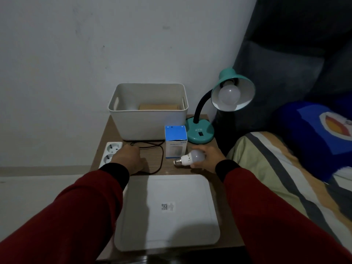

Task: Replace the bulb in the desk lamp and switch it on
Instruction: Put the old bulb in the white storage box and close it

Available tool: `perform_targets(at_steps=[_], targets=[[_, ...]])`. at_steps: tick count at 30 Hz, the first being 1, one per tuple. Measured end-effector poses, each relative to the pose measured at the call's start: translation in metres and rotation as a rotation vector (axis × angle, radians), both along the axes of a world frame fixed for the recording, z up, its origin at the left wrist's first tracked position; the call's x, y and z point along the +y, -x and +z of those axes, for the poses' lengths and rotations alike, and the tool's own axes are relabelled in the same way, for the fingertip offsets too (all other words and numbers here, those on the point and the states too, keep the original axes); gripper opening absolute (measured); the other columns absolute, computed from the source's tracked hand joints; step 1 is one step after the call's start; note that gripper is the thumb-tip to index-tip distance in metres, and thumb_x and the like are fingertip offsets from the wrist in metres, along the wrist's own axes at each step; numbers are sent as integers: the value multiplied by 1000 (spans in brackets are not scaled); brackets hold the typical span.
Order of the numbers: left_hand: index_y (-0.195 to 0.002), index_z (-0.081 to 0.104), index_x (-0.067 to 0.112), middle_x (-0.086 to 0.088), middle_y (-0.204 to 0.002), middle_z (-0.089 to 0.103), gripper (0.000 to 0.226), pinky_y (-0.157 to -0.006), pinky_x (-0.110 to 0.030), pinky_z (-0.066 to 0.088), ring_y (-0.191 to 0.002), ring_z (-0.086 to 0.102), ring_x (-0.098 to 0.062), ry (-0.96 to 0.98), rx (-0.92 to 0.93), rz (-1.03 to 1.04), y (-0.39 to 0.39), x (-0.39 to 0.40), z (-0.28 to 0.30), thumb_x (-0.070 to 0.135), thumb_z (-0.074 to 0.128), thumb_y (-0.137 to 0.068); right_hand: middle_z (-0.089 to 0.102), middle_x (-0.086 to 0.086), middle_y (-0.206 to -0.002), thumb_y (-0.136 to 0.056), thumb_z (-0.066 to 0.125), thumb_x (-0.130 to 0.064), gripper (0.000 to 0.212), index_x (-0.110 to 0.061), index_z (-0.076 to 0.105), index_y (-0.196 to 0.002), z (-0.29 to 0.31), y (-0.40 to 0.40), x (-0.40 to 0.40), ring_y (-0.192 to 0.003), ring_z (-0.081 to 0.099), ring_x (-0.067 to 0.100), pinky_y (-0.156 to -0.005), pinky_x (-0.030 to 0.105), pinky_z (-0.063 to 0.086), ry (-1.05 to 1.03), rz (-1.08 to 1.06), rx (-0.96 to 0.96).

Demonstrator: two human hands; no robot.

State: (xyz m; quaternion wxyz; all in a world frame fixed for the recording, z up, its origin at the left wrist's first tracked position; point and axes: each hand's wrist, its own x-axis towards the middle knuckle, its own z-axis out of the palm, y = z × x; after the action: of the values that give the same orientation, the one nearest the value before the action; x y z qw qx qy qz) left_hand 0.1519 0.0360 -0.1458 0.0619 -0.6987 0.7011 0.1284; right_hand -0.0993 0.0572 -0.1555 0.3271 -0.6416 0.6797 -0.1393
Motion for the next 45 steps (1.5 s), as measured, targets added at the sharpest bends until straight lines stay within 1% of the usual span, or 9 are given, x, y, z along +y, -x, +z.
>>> perform_targets(at_steps=[3,7,10,17,21,26,30,34,45], targets=[[-113,61,3,-17,-123,60,44,-95,-35,48,-116,56,-30,-6,-32,-31,-1,5,19,37,57,-86,53,5,-134,-70,81,-19,67,-19,54,-131,20,3,9,-124,48,22,-95,21,36,7,9,-6],[-117,60,4,-18,-125,58,41,-97,-37,49,-115,55,-32,29,-20,-46,-2,4,51,31,58,-86,54,7,-134,-68,82,-26,68,-24,54,-130,54,0,16,-121,52,23,-102,29,41,64,-36,-4],[-117,59,5,-16,-122,59,39,-94,-35,50,-112,57,-30,83,-11,-59,-5,-2,81,30,56,-88,57,9,-131,-70,80,-24,67,-22,54,-131,87,-7,11,-117,55,22,-98,27,44,120,-43,-31],[-119,57,3,-17,-126,56,38,-90,-34,48,-113,56,-30,185,42,-11,-15,-45,144,29,51,-92,61,11,-122,-70,81,-26,66,-21,54,-130,149,-34,-38,-101,58,20,-87,27,49,237,-52,-98],[-121,57,2,-16,-126,56,38,-89,-31,50,-112,59,-28,191,65,51,-18,-84,157,26,53,-91,59,9,-127,-69,80,-30,66,-24,55,-129,160,-50,-83,-108,58,23,-89,27,47,248,-38,-98],[-115,59,2,-14,-122,58,34,-85,-29,50,-109,60,-27,152,89,77,-13,-135,146,23,53,-90,59,9,-126,-73,78,-29,64,-22,53,-131,151,-65,-137,-98,50,14,-85,20,39,205,9,-85],[-114,61,5,-12,-122,60,32,-89,-28,50,-111,59,-25,114,86,69,-13,-164,123,23,51,-91,58,10,-129,-72,79,-28,65,-20,53,-131,128,-73,-168,-113,55,22,-90,21,39,150,11,-66],[-121,58,7,-10,-127,59,34,-100,-25,42,-119,56,-23,69,91,52,-16,-183,91,23,46,-94,54,9,-136,-74,78,-27,67,-19,51,-134,99,-81,-194,-123,51,22,-99,24,40,103,13,-46],[-121,55,3,-16,-131,54,48,-95,-33,50,-118,55,-29,-47,62,88,-24,-199,50,28,64,-81,51,7,-142,-72,78,-34,73,-23,46,-137,53,-95,-223,-128,49,24,-105,28,39,6,85,155]])
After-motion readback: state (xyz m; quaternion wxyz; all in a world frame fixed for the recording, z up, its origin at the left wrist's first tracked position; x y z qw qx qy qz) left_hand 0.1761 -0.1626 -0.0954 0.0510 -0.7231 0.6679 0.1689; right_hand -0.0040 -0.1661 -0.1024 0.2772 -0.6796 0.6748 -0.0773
